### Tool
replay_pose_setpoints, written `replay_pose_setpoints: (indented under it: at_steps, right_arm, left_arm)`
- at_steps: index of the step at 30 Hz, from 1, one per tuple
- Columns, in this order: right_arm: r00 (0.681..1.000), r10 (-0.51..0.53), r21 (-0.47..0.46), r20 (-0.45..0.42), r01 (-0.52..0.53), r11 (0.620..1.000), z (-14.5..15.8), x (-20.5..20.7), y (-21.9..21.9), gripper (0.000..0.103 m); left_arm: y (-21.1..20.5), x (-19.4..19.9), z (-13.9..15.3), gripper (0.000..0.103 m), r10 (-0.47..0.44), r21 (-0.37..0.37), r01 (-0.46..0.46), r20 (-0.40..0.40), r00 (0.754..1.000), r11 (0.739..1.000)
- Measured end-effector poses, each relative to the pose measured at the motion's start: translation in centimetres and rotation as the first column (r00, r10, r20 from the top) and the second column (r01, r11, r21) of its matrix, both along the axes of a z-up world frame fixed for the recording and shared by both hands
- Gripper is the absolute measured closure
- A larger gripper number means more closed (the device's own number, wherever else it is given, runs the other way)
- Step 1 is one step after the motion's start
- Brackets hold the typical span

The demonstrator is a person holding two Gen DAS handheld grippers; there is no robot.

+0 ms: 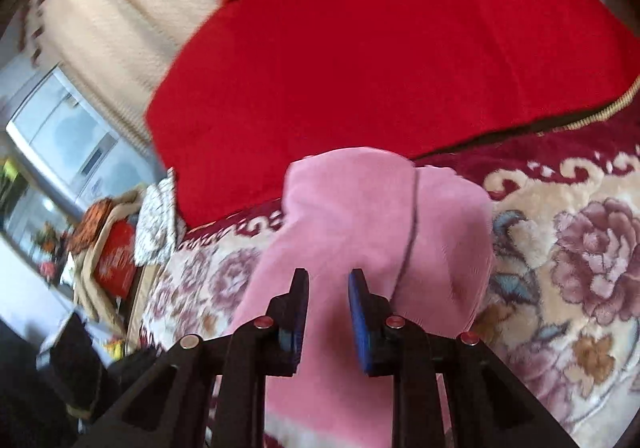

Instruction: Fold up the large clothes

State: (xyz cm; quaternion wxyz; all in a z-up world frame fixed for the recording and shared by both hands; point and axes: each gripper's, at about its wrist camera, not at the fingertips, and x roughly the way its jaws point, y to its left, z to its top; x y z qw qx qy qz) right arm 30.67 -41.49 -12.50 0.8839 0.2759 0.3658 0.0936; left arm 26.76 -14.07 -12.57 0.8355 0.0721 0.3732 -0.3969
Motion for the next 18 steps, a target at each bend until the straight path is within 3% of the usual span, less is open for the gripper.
replay_pose_setpoints:
  at_steps: [2, 4, 6, 7, 8, 9, 11, 15, 18]
  right_arm:
    - [1.000, 0.021, -0.001, 0.005, -0.021, 1.000, -0.2, -0.9, 1.2, 0.079]
    - [0.998, 0.039, -0.020, -0.059, -0.040, 0.999, -2.4, -0.1, 3.1, 0.080]
    - [0.989, 0.044, -0.047, -0.143, -0.051, 0.998, -5.9, 0.5, 3.9, 0.080]
    - [0.994, 0.023, -0.026, -0.111, -0.026, 0.999, -7.0, 0.2, 3.5, 0.081]
    - [0.996, 0.010, -0.002, -0.088, -0.010, 1.000, -7.3, -0.2, 3.1, 0.081]
    - [0.996, 0.011, 0.024, -0.090, -0.008, 1.000, -7.6, -0.5, 2.6, 0.081]
    - [0.996, -0.012, 0.063, -0.089, 0.017, 0.998, -7.9, -1.3, 1.8, 0.081]
    - [0.996, -0.007, 0.045, -0.086, 0.010, 0.999, -8.0, -2.1, 1.5, 0.081]
    - [0.995, -0.022, 0.039, -0.093, 0.026, 0.999, -7.6, -2.5, 1.5, 0.081]
  left_arm:
    - [-1.0, 0.1, -0.8, 0.057, 0.005, 0.047, -0.005, -0.014, 1.000, 0.999]
    - [-3.0, 0.3, -3.2, 0.050, -0.007, 0.150, 0.016, -0.062, 0.998, 0.989]
    - [-5.0, 0.3, -7.7, 0.054, 0.016, 0.341, 0.032, -0.136, 0.991, 0.939]
    - [-5.3, 0.1, -9.2, 0.055, 0.032, 0.377, 0.028, -0.153, 0.988, 0.926]
    - [-5.1, -0.8, -9.0, 0.056, 0.022, 0.343, 0.007, -0.079, 0.997, 0.939]
    - [-4.9, -1.8, -8.6, 0.056, -0.012, 0.326, 0.030, -0.056, 0.998, 0.945]
    - [-4.4, -2.9, -7.8, 0.056, -0.061, 0.276, 0.080, -0.078, 0.995, 0.958]
    - [-3.2, -4.4, -5.2, 0.056, -0.094, 0.256, 0.087, 0.018, 0.995, 0.963]
    - [-2.2, -3.5, -1.8, 0.054, -0.064, 0.149, 0.057, 0.041, 0.997, 0.987]
